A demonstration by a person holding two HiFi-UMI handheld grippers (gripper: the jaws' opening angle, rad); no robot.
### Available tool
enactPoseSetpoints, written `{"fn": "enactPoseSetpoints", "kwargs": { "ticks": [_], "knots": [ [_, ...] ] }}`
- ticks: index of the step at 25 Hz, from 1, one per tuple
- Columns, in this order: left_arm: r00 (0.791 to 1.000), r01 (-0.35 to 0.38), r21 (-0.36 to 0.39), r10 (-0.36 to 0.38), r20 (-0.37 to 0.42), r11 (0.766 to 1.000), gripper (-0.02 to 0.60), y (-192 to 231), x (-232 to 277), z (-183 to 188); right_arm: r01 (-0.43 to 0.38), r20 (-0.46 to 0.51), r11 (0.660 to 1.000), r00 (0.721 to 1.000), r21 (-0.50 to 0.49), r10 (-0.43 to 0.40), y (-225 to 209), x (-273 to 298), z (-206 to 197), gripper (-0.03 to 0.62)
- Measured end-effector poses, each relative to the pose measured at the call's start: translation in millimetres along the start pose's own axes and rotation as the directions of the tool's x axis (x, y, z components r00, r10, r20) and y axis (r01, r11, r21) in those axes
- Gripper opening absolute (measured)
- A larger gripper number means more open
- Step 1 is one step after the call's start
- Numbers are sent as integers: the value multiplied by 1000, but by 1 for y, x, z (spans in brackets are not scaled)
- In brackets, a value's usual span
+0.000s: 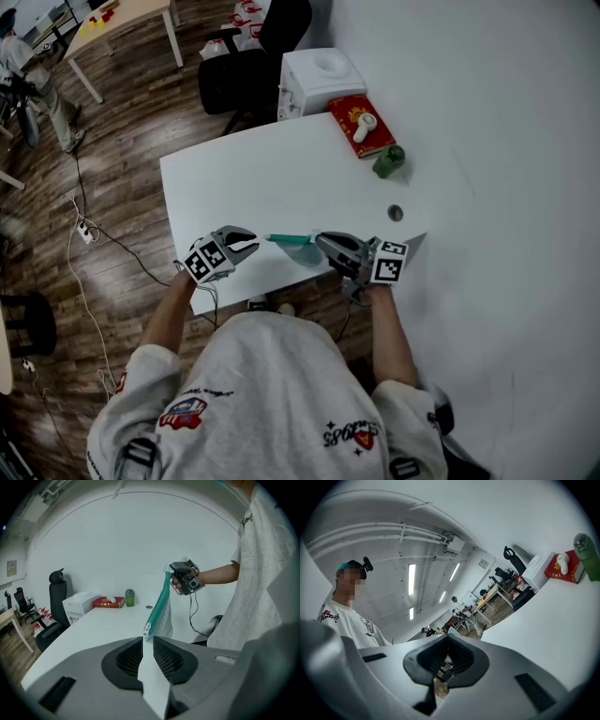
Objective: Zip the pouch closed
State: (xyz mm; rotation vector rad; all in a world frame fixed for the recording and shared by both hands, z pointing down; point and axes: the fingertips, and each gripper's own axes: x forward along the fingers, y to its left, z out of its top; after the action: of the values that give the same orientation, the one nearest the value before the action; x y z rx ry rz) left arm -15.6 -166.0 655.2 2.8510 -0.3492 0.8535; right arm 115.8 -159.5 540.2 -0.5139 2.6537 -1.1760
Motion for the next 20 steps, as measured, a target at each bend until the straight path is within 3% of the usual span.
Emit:
{"fn": "enactPoseSetpoints", "kwargs": {
  "ticks": [6,9,12,15,20],
  "knots": [
    [998,-68,-12,68,5,998,60,12,-7,0,50,-27,998,998,-48,-51,-4,2,6,6],
    [989,-148,-30,149,12,988,60,27,-13,1,88,-21,993,996,-85,-90,-7,1,11,6],
    [969,-248,-50,248,-3,967,60,44,-21,-1,128,-8,984,992,-123,-130,-8,1,18,6],
    [944,-325,-115,329,9,938,46,60,-30,-1,168,-30,967,984,-189,-177,-13,4,18,6],
    [908,-391,-233,415,60,890,20,76,-44,4,263,-73,914,951,-309,-299,-22,13,10,6]
  ]
}}
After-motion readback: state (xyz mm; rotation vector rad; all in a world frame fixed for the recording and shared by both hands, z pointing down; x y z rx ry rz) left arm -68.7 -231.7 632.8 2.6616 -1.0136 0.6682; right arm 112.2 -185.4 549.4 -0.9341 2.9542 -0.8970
